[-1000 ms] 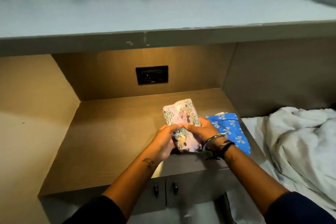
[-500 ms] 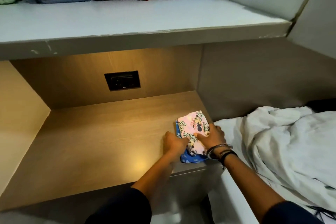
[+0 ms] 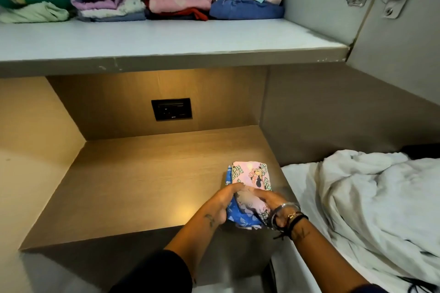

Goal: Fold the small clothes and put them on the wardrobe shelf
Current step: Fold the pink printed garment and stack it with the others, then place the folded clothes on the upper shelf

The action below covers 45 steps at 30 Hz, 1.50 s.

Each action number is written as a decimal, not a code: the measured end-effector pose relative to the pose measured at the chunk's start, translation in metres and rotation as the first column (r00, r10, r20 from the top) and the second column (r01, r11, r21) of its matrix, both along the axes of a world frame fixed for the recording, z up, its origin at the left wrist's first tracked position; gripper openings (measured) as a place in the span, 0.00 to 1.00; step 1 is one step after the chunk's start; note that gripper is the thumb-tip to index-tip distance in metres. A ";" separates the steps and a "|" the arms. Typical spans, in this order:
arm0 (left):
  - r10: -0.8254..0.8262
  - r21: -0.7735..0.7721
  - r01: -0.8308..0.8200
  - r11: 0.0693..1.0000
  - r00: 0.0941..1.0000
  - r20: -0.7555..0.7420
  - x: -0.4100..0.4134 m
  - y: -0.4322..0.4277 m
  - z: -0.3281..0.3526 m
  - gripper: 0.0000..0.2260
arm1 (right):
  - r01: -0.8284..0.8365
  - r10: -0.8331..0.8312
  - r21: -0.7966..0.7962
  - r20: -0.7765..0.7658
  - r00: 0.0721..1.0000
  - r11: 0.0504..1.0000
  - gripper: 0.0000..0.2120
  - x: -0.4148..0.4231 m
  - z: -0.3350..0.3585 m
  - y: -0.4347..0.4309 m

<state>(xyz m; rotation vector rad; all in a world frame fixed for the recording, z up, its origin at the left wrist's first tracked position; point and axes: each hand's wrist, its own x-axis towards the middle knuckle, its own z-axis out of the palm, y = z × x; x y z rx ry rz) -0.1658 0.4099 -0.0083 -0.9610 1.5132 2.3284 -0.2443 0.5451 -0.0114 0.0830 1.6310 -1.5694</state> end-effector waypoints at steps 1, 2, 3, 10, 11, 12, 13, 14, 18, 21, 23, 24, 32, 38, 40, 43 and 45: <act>0.012 0.008 -0.012 1.000 0.999 -0.033 0.015 0.001 0.006 0.16 | 0.009 -0.008 -0.053 0.009 1.000 0.999 0.17 0.016 0.005 0.000; 0.022 0.009 -0.022 1.000 0.997 -0.069 0.027 0.002 0.012 0.16 | 0.020 -0.020 -0.109 0.000 1.000 0.994 0.17 0.031 0.012 0.000; 0.032 0.002 -0.032 0.999 0.993 -0.114 0.043 0.004 0.022 0.17 | 0.026 -0.031 -0.173 -0.022 0.999 0.985 0.18 0.048 0.022 0.000; 0.065 -0.119 -0.146 0.982 0.855 -0.514 0.139 0.016 0.142 0.17 | -0.151 -0.018 -0.513 -0.310 0.951 0.845 0.22 0.132 0.141 0.012; 0.048 -0.150 -0.160 0.976 0.822 -0.567 0.148 0.018 0.164 0.17 | -0.172 -0.035 -0.523 -0.362 0.931 0.835 0.22 0.139 0.163 0.016; 0.019 -0.197 -0.175 0.965 0.790 -0.612 0.155 0.021 0.186 0.17 | -0.190 -0.053 -0.528 -0.411 0.910 0.828 0.22 0.144 0.184 0.020; -0.022 -0.268 -0.202 0.942 0.760 -0.650 0.161 0.024 0.210 0.16 | -0.205 -0.077 -0.532 -0.461 0.884 0.822 0.21 0.149 0.207 0.024; -0.063 -0.348 -0.246 0.904 0.730 -0.680 0.164 0.025 0.233 0.16 | -0.207 -0.110 -0.535 -0.501 0.858 0.819 0.20 0.153 0.229 0.027; -0.138 -0.472 -0.376 0.797 0.647 -0.750 0.140 0.019 0.318 0.16 | -0.175 -0.215 -0.521 -0.603 0.768 0.835 0.15 0.144 0.317 0.023; -0.100 -0.446 -0.372 0.814 0.666 -0.739 0.100 0.007 0.365 0.14 | -0.115 -0.216 -0.443 -0.628 0.747 0.889 0.18 0.107 0.375 0.006; -0.058 -0.433 -0.389 0.814 0.686 -0.725 0.066 -0.005 0.384 0.08 | -0.078 -0.176 -0.364 -0.613 0.770 0.928 0.18 0.074 0.402 -0.007; -0.022 -0.417 -0.392 0.820 0.707 -0.707 0.050 -0.011 0.389 0.09 | -0.084 -0.124 -0.300 -0.613 0.780 0.950 0.16 0.059 0.409 -0.015; -0.116 -0.910 -0.323 0.261 0.925 -0.361 -0.023 -0.055 0.386 0.27 | 0.092 -0.101 -0.054 -0.753 0.650 0.994 0.15 -0.034 0.404 -0.052; -0.025 -0.966 0.108 -0.233 0.993 0.117 0.012 -0.113 0.368 0.38 | 0.302 0.078 0.093 -0.995 0.062 0.949 0.30 -0.034 0.423 -0.061; -0.068 -0.965 0.164 -0.204 0.981 0.181 0.028 -0.121 0.359 0.42 | 0.363 0.158 0.051 -0.949 -0.271 0.930 0.32 -0.016 0.431 -0.065; -0.061 -0.958 0.172 -0.228 0.980 0.191 0.034 -0.123 0.355 0.43 | 0.311 0.451 0.354 -0.827 -0.336 0.882 0.38 0.011 0.426 -0.078; -0.040 -0.950 0.195 -0.243 0.977 0.211 0.033 -0.123 0.357 0.41 | 0.336 0.732 0.660 -0.660 -0.169 0.672 0.37 0.010 0.405 -0.088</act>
